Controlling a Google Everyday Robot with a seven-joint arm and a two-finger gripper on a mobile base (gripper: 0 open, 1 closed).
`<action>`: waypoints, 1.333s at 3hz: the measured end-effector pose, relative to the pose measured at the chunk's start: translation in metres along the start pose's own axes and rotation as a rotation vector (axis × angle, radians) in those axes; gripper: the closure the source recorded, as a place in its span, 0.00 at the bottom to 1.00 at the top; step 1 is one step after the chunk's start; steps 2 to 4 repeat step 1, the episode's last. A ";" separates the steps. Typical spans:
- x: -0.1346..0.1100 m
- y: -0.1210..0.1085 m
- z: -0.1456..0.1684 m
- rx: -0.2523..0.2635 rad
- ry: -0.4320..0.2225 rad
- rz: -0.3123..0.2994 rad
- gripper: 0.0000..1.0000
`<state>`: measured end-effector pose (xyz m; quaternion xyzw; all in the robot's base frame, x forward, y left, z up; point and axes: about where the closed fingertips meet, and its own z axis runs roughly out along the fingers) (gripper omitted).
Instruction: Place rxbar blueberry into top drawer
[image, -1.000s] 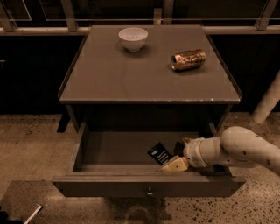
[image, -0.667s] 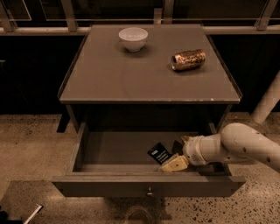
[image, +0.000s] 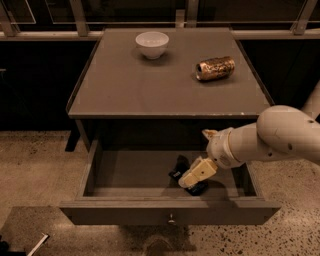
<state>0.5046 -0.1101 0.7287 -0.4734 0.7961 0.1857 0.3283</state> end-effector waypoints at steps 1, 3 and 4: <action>-0.006 0.001 -0.006 0.011 0.002 -0.013 0.00; -0.006 0.001 -0.006 0.011 0.002 -0.013 0.00; -0.006 0.001 -0.006 0.011 0.002 -0.013 0.00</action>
Offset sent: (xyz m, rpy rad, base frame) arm 0.0000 0.0000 0.0000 0.0000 0.0000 0.0000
